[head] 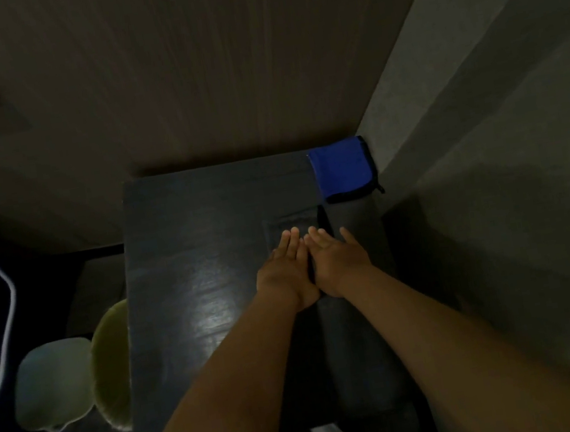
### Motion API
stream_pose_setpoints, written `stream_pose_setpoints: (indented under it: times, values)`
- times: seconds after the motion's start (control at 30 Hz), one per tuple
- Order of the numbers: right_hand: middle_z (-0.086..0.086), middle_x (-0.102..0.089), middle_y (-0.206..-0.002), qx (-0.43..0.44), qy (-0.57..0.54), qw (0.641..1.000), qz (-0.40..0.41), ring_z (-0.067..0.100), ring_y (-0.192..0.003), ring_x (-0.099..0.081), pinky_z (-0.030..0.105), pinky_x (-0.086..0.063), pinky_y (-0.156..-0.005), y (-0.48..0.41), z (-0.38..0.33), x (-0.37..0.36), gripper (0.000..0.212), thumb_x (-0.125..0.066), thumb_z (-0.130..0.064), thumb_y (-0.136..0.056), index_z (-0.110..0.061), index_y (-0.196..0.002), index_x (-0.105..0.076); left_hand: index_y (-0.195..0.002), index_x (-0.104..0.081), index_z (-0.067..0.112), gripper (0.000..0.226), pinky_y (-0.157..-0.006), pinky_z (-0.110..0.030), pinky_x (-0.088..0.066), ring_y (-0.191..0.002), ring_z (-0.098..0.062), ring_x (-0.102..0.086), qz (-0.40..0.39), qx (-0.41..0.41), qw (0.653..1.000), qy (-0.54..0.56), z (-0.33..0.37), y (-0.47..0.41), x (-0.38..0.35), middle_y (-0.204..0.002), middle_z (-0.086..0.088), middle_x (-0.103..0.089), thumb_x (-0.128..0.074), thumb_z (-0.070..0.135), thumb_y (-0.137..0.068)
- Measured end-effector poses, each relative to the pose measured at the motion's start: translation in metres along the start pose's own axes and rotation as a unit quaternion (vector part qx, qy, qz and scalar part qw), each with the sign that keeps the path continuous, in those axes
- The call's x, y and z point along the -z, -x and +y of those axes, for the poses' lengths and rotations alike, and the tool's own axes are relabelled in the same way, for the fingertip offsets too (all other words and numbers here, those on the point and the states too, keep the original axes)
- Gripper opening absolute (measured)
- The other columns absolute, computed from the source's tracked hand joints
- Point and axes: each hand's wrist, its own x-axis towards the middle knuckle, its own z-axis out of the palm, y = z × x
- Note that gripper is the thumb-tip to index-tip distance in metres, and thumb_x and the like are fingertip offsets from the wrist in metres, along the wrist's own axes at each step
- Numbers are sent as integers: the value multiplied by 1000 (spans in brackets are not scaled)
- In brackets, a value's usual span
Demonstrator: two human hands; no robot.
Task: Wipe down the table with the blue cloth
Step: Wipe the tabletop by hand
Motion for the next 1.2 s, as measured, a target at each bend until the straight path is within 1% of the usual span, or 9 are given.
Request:
stream_pose_setpoints:
  times: [0.17, 0.3, 0.5, 0.67, 0.77, 0.83, 0.97, 1.07, 1.2]
  values:
    - [1, 8, -162, 3, 48, 999, 9, 13, -149, 5, 40, 11, -118, 0, 1, -1, 65, -30, -34, -102, -15, -154, 4, -150, 14, 11, 94, -121, -36, 1, -146, -21, 19, 0, 0, 1000, -1, 6, -2, 2, -158, -9, 22, -46, 53, -91]
    - [0, 7, -162, 11, 56, 998, 15, 13, -149, 5, 43, 9, -120, 4, 6, 0, 63, -30, -33, -102, -16, -154, 3, -151, 14, 12, 98, -120, -37, 1, -146, -23, 19, 0, 3, 1000, 1, 10, -3, 2, -158, -11, 22, -49, 53, -89]
    - [-1, 8, -162, 16, 49, 999, 10, 12, -149, 5, 43, 10, -120, 4, 20, -1, 66, -31, -35, -101, -16, -154, 4, -150, 15, 11, 97, -121, -38, 0, -145, -23, 20, -4, -2, 1000, -4, 21, -7, 2, -157, -12, 22, -49, 52, -89]
    - [-1, 9, -162, -4, 52, 999, 10, 12, -148, 7, 43, 11, -119, 10, 47, -7, 71, -37, -35, -100, -17, -153, 6, -150, 15, 12, 98, -119, -36, 1, -145, -23, 20, -1, -16, 1000, 1, 48, -16, 0, -157, -11, 23, -49, 53, -89]
    - [-2, 9, -162, -16, 41, 999, 12, 12, -149, 7, 43, 12, -119, 11, 64, -10, 67, -34, -33, -101, -18, -154, 4, -150, 15, 11, 98, -119, -36, 2, -145, -23, 20, -2, -26, 1000, -8, 64, -25, 0, -157, -11, 22, -47, 55, -89]
    - [-1, 8, -162, -26, 32, 999, 13, 12, -149, 7, 43, 11, -119, 12, 76, -12, 65, -32, -32, -102, -18, -154, 4, -150, 15, 11, 97, -119, -36, 2, -145, -23, 20, -1, -34, 999, -7, 75, -31, 0, -157, -11, 22, -47, 54, -90]
    - [-1, 9, -162, -35, 32, 999, -4, 13, -149, 6, 45, 7, -120, 13, 92, -13, 67, -33, -35, -101, -17, -154, 4, -150, 15, 11, 95, -120, -36, 2, -145, -22, 20, 2, -42, 999, -22, 90, -40, -1, -157, -11, 22, -46, 53, -90]
    - [-2, 9, -162, -35, 24, 999, -10, 13, -148, 7, 45, 6, -120, 11, 95, -13, 66, -33, -36, -101, -19, -154, 5, -150, 16, 11, 97, -120, -37, 2, -145, -23, 21, 2, -41, 998, -43, 92, -44, -2, -157, -11, 23, -47, 53, -89]
    - [-2, 11, -162, -37, 12, 999, -12, 13, -148, 8, 44, 4, -120, 11, 94, -13, 69, -37, -34, -101, -19, -153, 6, -149, 17, 11, 98, -120, -36, 2, -145, -23, 21, -7, -40, 998, -54, 91, -43, 0, -157, -11, 24, -48, 52, -89]
